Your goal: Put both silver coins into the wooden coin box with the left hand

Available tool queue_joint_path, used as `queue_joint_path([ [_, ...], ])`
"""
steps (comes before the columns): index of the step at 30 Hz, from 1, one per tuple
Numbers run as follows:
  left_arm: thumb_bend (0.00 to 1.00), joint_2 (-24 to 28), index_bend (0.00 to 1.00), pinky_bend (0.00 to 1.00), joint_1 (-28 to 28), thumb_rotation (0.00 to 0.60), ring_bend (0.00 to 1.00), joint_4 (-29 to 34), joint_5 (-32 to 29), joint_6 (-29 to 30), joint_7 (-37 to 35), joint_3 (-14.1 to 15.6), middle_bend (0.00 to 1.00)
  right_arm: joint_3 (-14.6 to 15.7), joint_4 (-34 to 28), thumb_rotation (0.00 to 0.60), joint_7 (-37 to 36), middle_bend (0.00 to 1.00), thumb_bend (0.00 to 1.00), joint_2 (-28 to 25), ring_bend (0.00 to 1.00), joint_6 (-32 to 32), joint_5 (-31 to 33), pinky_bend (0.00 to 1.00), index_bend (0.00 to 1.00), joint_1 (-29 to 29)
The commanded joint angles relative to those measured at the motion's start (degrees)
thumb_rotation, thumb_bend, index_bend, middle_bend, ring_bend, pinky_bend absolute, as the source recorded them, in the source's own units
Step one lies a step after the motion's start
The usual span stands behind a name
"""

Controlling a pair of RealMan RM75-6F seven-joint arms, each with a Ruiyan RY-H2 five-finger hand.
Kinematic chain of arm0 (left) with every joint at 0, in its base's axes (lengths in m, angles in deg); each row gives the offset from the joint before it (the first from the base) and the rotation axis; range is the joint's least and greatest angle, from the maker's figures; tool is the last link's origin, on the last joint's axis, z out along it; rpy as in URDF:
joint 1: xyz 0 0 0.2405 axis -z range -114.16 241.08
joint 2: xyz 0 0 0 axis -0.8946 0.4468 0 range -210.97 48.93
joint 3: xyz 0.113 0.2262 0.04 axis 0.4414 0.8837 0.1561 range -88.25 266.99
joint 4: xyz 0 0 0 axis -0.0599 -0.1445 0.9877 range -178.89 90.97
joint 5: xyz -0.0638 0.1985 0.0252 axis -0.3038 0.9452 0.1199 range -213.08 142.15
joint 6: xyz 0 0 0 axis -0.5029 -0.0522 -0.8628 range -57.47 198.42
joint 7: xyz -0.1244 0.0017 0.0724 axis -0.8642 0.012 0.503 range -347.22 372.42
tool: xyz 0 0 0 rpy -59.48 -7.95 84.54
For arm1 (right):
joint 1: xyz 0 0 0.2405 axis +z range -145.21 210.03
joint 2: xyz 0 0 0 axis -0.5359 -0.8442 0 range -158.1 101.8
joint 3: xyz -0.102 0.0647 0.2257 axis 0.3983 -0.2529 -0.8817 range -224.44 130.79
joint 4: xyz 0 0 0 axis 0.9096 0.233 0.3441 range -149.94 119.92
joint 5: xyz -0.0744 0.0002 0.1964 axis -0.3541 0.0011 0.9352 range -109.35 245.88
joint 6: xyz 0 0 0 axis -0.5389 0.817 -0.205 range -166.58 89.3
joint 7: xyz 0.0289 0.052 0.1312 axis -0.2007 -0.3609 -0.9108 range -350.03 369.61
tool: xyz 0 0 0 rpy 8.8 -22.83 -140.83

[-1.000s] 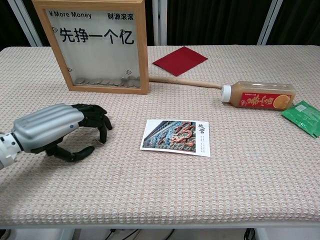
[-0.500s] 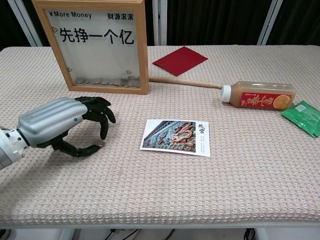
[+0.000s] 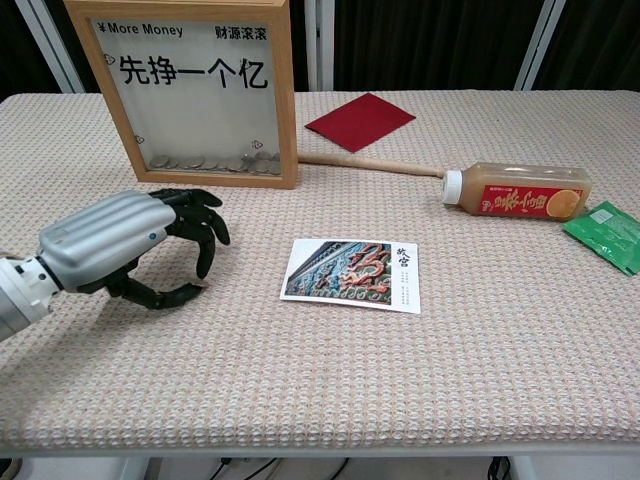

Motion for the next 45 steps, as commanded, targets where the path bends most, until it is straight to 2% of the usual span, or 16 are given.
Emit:
queue_joint_path([
  [1,0.37,0.09,0.55,0.17,0.08,0.6,0.1,0.01,-0.05,-0.14,-0.02,0.05,0.29,0.0,0.0,0.6,0.0,0.0,0.12,-0.01,0.0,0.05,0.01,0.0,0.0,0.02],
  [13,0.44,1.16,0.59,0.17,0.64,0.6,0.1,1.59,-0.42,-0.62,0.18,-0.17,0.29,-0.09,-0.08,0.6,-0.14,0.0,0.12,-0.22,0.0,-0.07,-0.01,0.0,0.0,0.0],
  [18,0.46,3.37,0.6,0.18,0.43,0.6,0.1,4.89,-0.57,0.68,1.22,-0.68,0.29,-0.14,-0.25,0.6,-0.3,0.0,0.12,-0.41,0.0,-0.23,-0.09,0.0,0.0,-0.04],
  [21,0.47,6.37,0.61,0.18,-0.12,0.6,0.1,9.1,-1.3,1.23,2.44,-1.08,0.29,-0.18,-0.37,0.6,-0.37,0.0,0.12,-0.5,0.0,-0.42,-0.29,0.0,0.0,-0.04],
  [28,0.47,18.47,0.61,0.19,-2.17,0.6,0.11,24.4,-3.24,4.36,10.39,-3.1,0.3,-0.41,-0.62,0.6,-0.45,0.0,0.12,-0.68,0.0,-1.03,-0.64,0.0,0.0,-0.02],
  [35,0.47,31.46,0.62,0.19,-2.93,0.6,0.11,41.05,-4.62,7.22,16.99,-7.21,0.3,-0.44,-0.85,0.6,-0.08,0.0,0.12,-0.36,0.0,-1.12,-0.99,0.0,0.0,0.21],
  [38,0.47,35.79,0.63,0.19,-2.02,0.6,0.11,44.91,-4.8,7.5,20.71,-10.08,0.3,-0.49,-1.17,0.6,0.22,0.0,0.12,-0.33,0.0,-1.3,-1.13,0.0,0.0,0.27],
  [40,0.47,37.73,0.63,0.19,-1.16,0.6,0.11,47.09,-6.17,6.57,21.74,-12.0,0.3,-0.52,-1.36,0.6,0.36,0.0,0.12,-0.34,0.0,-1.46,-1.23,0.0,0.0,0.28],
  [45,0.47,41.58,0.63,0.19,3.23,0.6,0.11,51.5,-14.54,0.1,19.74,-18.78,0.31,-0.42,-1.87,0.6,0.78,0.0,0.12,-0.38,0.0,-1.64,-1.39,0.0,0.0,0.24],
])
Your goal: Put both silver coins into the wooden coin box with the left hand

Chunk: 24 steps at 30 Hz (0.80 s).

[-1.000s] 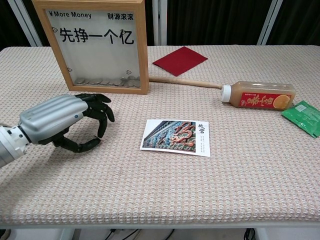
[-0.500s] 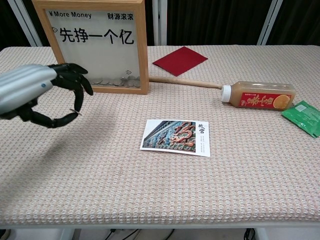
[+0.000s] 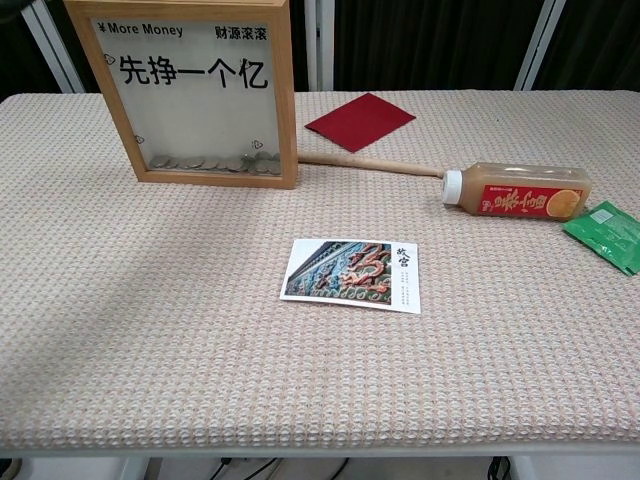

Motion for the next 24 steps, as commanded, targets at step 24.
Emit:
queue_joint_path([
  [24,0.46,-4.88,0.63,0.16,25.24,0.6,0.11,-1.94,-54.87,-24.79,6.13,-15.51,0.3,0.2,2.38,0.6,-2.92,0.0,0.12,0.12,0.0,0.88,0.94,0.0,0.0,-0.34],
])
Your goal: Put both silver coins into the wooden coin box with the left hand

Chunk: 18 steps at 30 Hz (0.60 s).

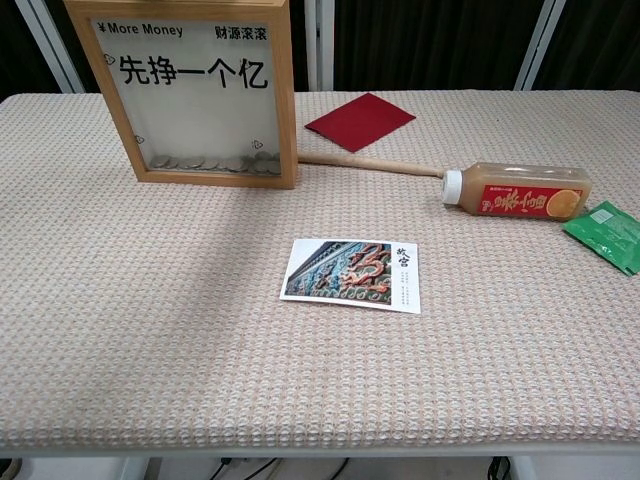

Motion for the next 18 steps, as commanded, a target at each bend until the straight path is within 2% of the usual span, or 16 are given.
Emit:
queue_joint_path([
  [1,0.46,-2.0,0.63,0.16,1.51,0.6,0.11,-2.23,-2.01,-0.68,0.92,0.94,0.3,0.05,0.27,0.6,-0.28,0.0,0.12,0.05,0.0,-0.01,-0.07,0.0,0.0,-0.04],
  [18,0.46,-2.67,0.64,0.16,3.32,0.6,0.11,-4.67,-7.53,-0.91,2.05,2.98,0.31,-0.13,0.93,0.6,-0.69,0.0,0.12,0.18,0.0,0.34,0.46,0.0,0.0,-0.06],
])
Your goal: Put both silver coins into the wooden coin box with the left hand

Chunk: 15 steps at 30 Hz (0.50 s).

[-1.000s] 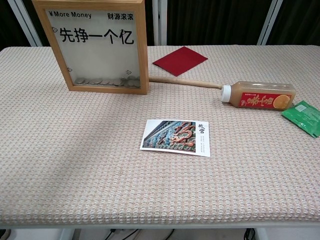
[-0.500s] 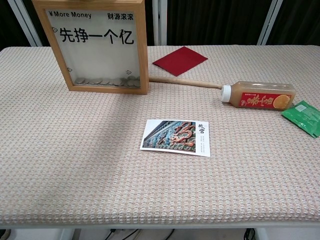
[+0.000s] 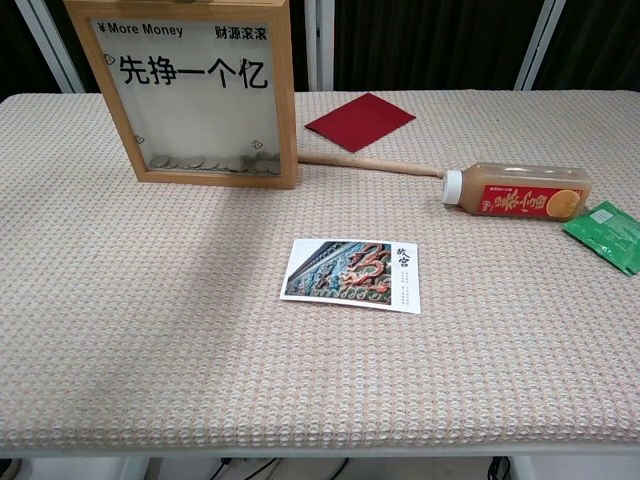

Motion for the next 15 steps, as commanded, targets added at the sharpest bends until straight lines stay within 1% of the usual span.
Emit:
queue_joint_path([
  [1,0.46,0.17,0.64,0.16,-0.14,0.6,0.11,-0.23,-0.17,-0.28,-0.31,0.29,0.31,-0.07,0.08,0.6,-0.08,0.0,0.12,-0.06,0.0,0.04,0.12,0.0,0.0,-0.01],
  [8,0.46,0.38,0.64,0.16,-0.41,0.6,0.11,-0.32,0.88,-1.39,-1.58,0.94,0.31,-0.05,-0.03,0.6,0.19,0.0,0.12,-0.05,0.0,0.18,0.04,0.0,0.0,0.08],
  [15,0.46,0.08,0.63,0.16,-0.18,0.6,0.11,-1.18,0.32,-1.7,-2.05,1.3,0.31,-0.05,-0.11,0.6,0.38,0.0,0.12,0.07,0.0,0.35,0.12,0.0,0.0,0.15],
])
